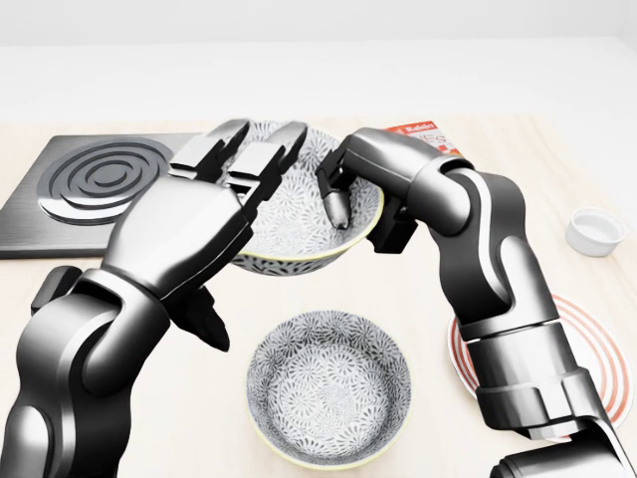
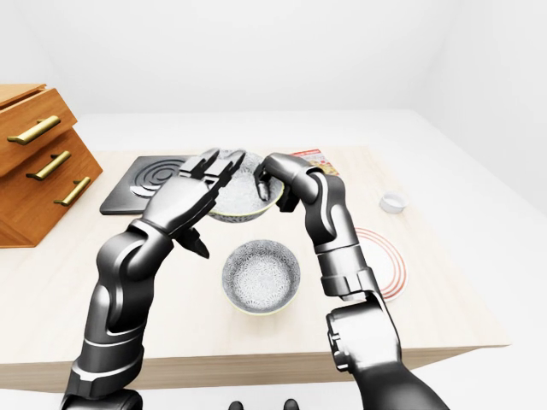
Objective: Pick the akita bowl from table center and place it on the plate.
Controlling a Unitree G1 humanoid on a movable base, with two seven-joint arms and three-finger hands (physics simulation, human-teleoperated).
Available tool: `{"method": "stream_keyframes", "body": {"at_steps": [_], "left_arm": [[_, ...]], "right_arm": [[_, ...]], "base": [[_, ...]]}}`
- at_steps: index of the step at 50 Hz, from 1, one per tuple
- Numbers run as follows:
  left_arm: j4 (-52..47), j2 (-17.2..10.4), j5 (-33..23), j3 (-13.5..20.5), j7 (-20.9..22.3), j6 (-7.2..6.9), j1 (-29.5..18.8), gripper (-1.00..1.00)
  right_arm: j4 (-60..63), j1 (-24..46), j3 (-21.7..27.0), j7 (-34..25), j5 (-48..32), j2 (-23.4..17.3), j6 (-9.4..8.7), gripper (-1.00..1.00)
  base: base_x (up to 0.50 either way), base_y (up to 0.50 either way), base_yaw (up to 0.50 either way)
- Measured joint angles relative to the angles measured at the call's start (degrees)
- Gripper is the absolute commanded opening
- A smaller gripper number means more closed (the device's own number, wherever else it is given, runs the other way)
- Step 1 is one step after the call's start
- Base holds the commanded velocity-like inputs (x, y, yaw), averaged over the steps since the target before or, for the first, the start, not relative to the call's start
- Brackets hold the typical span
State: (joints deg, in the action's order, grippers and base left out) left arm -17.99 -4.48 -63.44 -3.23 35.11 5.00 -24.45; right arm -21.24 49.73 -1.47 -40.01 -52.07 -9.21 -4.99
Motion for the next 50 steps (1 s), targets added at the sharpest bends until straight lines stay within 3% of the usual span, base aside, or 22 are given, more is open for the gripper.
{"method": "stream_keyframes", "body": {"at_steps": [11, 14, 19, 25, 35, 41, 50], "left_arm": [[-1.2, 0.5, 1.4, 0.7, 0.3, -0.51, 0.0, 1.00], [-2.4, 1.2, 4.1, 1.4, 0.7, -3.06, -0.3, 1.00], [-4.6, 2.0, 11.4, 3.3, -0.8, -10.00, -1.3, 1.00], [-7.1, 1.6, 25.5, 6.7, -6.2, -10.00, -2.7, 1.00], [-3.9, -2.9, 46.0, 10.4, -17.6, -10.00, -4.8, 1.00], [-3.1, -5.0, 52.7, 11.2, -21.9, -10.00, -5.0, 1.00], [-4.3, -6.4, 57.4, 11.6, -25.3, -10.00, -3.6, 1.00]], "right_arm": [[0.6, -0.7, 0.2, 0.0, -2.5, -0.4, 0.00, -1.00], [1.5, -1.1, 0.4, 0.0, -2.8, -0.7, 0.00, -1.00], [3.1, -2.0, 0.9, 0.0, -3.1, -1.2, 0.00, -1.00], [5.7, -3.2, 1.7, 0.0, -2.9, -2.2, 0.00, -1.00], [11.4, -6.3, 3.4, 0.0, -2.4, -4.8, 0.00, -1.00], [16.6, -9.2, 4.8, 0.0, -2.3, -6.6, 0.00, -1.00], [24.3, -14.7, 7.2, 0.0, -2.1, -8.5, 0.00, -1.00]], "base": [[0.00, 0.00, 0.00], [0.00, 0.00, 0.00], [0.00, 0.00, 0.00], [0.00, 0.00, 0.00], [0.00, 0.00, 0.00], [0.00, 0.00, 0.00], [0.00, 0.00, 0.00]]}}
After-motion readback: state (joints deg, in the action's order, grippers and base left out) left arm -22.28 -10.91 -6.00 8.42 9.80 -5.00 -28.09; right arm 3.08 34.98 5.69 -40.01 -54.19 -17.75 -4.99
